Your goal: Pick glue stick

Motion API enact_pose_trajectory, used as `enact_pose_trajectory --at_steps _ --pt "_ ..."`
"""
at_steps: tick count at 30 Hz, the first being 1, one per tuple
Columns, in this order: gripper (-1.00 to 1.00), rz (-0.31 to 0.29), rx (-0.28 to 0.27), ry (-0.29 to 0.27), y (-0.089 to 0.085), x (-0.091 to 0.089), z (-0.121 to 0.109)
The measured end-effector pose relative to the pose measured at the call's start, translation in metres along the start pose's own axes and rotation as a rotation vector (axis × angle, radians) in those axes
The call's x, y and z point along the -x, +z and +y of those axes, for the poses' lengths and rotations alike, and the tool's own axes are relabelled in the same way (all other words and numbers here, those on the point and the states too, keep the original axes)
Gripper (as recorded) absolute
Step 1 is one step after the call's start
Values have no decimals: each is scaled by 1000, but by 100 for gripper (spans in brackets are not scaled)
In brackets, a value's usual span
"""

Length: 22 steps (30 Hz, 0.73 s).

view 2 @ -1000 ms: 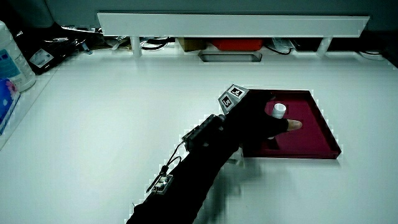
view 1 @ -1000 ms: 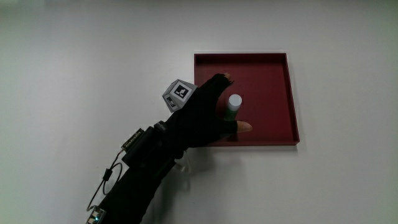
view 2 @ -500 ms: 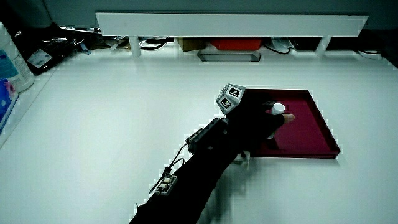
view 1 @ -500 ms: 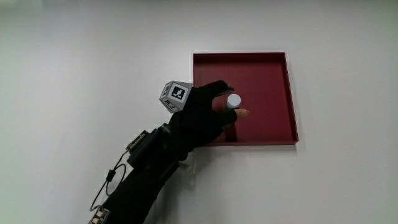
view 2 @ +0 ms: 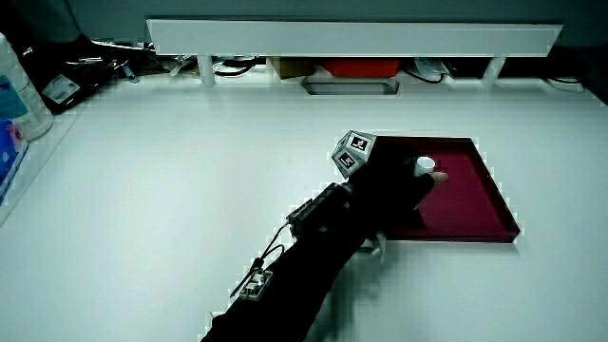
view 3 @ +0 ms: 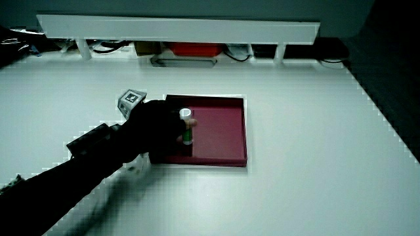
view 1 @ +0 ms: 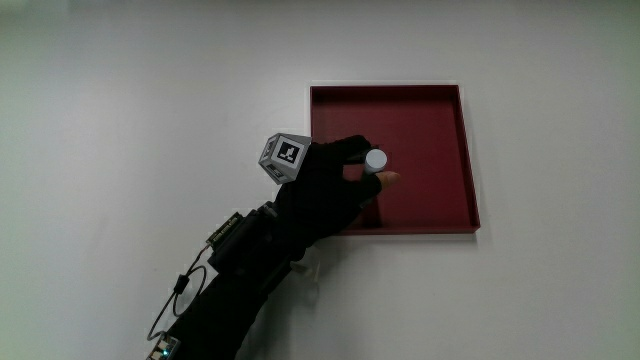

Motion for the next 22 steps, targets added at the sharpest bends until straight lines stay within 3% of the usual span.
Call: enact_pose_trajectory --at_steps 5,7,8,14,15,16,19,21,22 --pt "100 -8 1 4 2 -3 -3" --pt "100 -31 -8 -28 2 -1 -1" --pt "100 -21 -2 -13 4 -6 -3" --pt "100 -41 -21 -81 18 -17 -8" --pt "100 -53 -25 -83 22 -20 -10" --pt "100 -101 -35 -152 25 -20 -10" --pt "100 -101 -54 -133 41 -33 -19" --pt "100 -196 -69 -187 50 -38 -23" --pt "100 -234 -57 -167 55 -42 -26"
